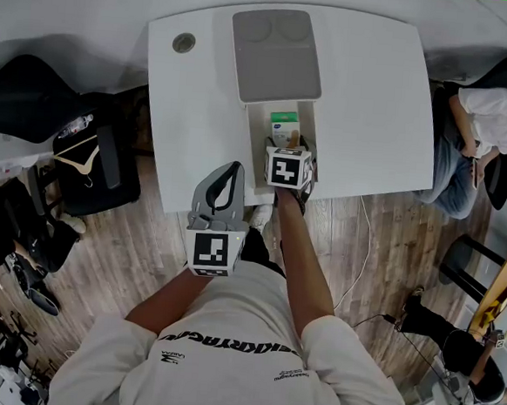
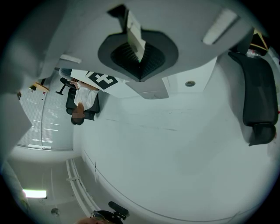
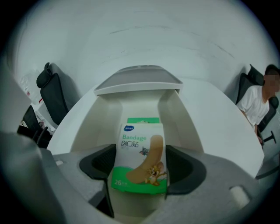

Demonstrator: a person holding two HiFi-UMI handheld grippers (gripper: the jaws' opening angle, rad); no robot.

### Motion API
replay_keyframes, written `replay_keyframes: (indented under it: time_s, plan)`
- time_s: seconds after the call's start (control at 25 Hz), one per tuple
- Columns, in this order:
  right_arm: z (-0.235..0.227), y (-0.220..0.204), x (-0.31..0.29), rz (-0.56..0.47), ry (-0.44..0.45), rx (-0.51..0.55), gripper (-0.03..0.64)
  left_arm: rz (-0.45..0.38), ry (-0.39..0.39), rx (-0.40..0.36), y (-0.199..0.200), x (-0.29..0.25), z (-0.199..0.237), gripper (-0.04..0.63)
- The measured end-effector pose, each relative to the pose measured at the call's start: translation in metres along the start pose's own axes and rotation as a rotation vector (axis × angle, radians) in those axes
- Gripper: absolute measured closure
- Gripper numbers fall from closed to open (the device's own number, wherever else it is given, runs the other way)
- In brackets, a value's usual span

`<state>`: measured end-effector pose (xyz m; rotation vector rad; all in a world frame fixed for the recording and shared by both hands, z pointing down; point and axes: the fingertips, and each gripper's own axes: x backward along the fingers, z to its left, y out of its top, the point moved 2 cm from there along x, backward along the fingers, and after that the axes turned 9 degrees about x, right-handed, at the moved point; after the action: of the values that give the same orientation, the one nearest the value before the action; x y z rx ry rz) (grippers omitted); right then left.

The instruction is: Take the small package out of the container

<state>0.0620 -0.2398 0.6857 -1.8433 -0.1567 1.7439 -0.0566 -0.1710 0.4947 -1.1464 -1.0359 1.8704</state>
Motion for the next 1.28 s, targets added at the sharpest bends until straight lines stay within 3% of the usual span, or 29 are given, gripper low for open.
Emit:
replay_keyframes:
  time_s: [0.72,1.28]
  plan:
    - [-0.001,0.004,0.010,-0.027,-0.009,-0.006,0.270,-0.007,-0.003,-0.002,0.003,0.003,-0.001,0.592]
    - [0.003,0.002,0.030,-0.077,0.032,-0.019,0.270,-0.036,-0.008,-0.006,0.007,0.018,-0.012,0.592]
